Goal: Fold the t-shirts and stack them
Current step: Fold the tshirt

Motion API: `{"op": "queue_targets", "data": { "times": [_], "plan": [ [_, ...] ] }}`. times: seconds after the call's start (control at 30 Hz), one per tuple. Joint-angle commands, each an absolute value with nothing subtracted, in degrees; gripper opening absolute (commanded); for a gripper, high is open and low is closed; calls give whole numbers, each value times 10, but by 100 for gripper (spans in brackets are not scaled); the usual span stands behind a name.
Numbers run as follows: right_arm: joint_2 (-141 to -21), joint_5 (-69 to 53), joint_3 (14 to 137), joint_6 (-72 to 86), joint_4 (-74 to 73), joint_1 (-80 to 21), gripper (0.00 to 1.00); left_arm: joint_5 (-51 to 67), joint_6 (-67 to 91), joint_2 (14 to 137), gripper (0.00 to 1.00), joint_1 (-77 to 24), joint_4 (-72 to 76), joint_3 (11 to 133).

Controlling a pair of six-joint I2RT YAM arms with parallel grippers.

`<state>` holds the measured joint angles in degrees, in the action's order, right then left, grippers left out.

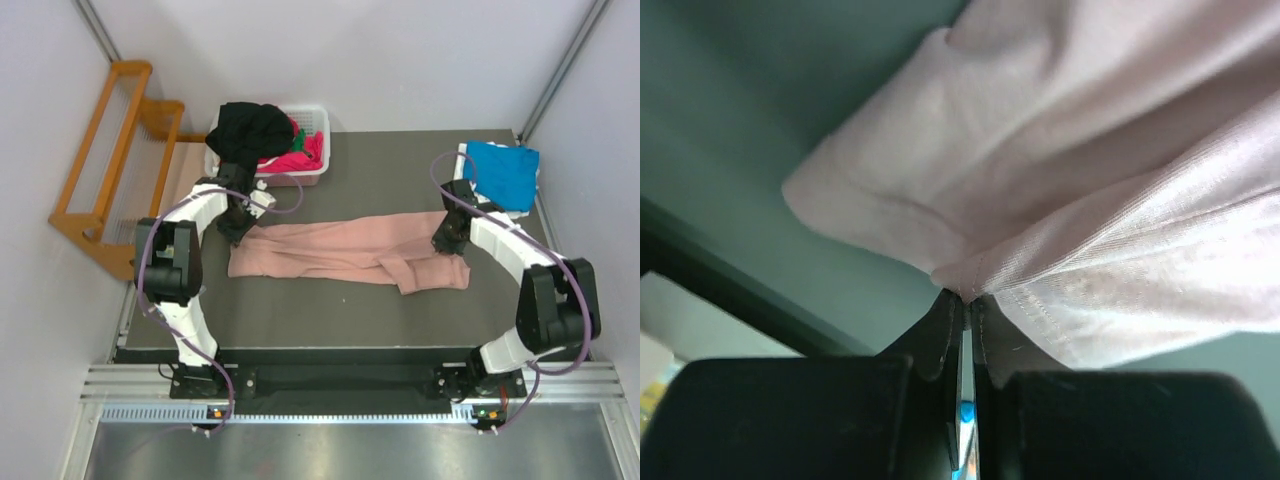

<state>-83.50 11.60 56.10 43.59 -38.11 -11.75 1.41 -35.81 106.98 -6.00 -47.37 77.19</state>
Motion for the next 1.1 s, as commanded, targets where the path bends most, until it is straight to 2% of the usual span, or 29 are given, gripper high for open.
{"op": "queue_targets", "data": {
  "times": [0.0,0.13,0.57,0.7,0.8,0.87,0.93,0.97,1.07],
  "plan": [
    [-888,107,639,431,-338,-105,0,-18,-368,1089,0,-56,-459,797],
    [-914,105,671,426,-324,-100,0,-23,-374,1081,0,-56,-448,778],
    [-1146,94,806,407,-338,-74,1,-44,-379,1085,0,-53,-433,756],
    [-1145,95,795,393,-341,-73,31,-52,-380,1083,0,-53,-431,744],
    [-1106,122,784,383,-344,-77,39,-63,-380,1083,1,-54,-420,734],
    [-1066,152,784,375,-354,-87,40,-69,-372,1081,10,-54,-414,730],
    [-1028,173,781,370,-362,-100,46,-76,-364,1077,19,-53,-403,729],
    [-1018,185,782,368,-364,-103,50,-79,-354,1077,28,-54,-403,730],
    [-988,206,789,361,-385,-111,72,-72,-340,1076,54,-54,-416,744]
  ]
}}
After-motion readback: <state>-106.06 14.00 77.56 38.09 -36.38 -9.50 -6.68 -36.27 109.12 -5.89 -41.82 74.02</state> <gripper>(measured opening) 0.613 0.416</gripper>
